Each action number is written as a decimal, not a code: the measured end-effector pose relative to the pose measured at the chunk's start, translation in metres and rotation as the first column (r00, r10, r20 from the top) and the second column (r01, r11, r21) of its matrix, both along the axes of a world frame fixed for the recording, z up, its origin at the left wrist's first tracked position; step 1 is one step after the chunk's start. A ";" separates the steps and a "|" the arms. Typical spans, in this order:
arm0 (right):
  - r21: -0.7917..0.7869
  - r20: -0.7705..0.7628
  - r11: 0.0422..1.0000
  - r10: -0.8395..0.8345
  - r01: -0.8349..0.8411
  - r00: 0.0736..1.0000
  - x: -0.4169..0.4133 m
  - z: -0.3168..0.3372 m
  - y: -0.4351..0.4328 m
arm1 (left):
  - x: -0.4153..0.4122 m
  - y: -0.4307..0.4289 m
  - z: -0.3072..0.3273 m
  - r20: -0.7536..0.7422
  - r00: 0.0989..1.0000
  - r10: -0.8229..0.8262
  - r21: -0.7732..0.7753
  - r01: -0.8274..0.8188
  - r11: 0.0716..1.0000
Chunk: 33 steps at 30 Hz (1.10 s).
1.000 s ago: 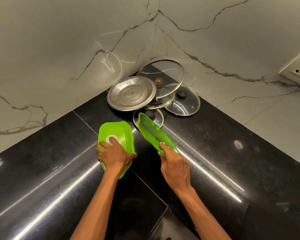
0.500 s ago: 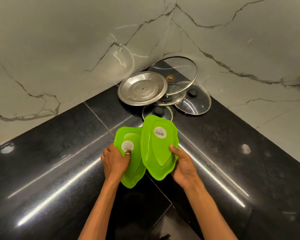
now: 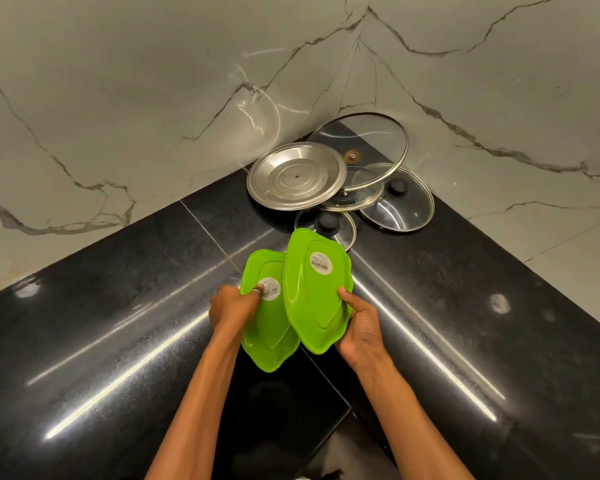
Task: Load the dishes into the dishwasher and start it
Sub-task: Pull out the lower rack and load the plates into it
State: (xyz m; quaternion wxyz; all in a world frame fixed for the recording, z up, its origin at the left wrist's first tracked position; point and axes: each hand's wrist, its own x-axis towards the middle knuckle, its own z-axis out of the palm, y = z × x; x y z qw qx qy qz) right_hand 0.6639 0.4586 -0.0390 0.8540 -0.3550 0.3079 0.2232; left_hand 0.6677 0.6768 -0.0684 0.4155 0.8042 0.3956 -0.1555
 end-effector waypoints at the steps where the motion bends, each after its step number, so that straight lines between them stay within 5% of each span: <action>1: -0.011 0.004 1.000 -0.003 0.003 1.000 0.001 0.000 0.000 | 0.001 0.000 0.003 -0.003 1.000 0.019 -0.042 -0.019 0.999; 12: -0.041 0.045 0.999 -0.020 0.021 0.999 -0.001 0.003 -0.011 | -0.012 -0.019 0.027 0.185 0.958 0.221 -0.448 -0.118 0.886; 15: -0.079 0.105 0.996 -0.034 0.042 0.994 -0.006 0.015 -0.024 | -0.016 -0.023 0.035 0.256 0.948 0.191 -0.417 -0.070 0.906; 20: -0.335 0.310 0.934 -0.017 0.126 0.951 -0.024 0.054 -0.061 | -0.021 -0.051 0.073 0.427 0.903 -0.049 -0.105 0.103 0.989; 23: -0.637 0.360 0.739 0.034 0.219 0.932 -0.043 0.072 -0.082 | -0.026 -0.084 0.102 0.475 0.862 -0.178 0.060 0.170 0.984; 26: -0.944 0.273 0.252 0.222 0.215 0.936 -0.071 0.091 -0.104 | -0.034 -0.121 0.115 0.527 0.789 -0.315 0.153 0.277 0.949; 28: -0.969 0.241 0.028 0.282 0.244 0.929 -0.094 0.105 -0.112 | -0.043 -0.144 0.118 0.537 0.740 -0.404 0.207 0.349 0.914; 33: -0.960 0.259 -0.051 0.221 0.277 0.940 -0.158 0.121 -0.143 | -0.088 -0.204 0.123 0.564 0.633 -0.530 0.205 0.514 0.833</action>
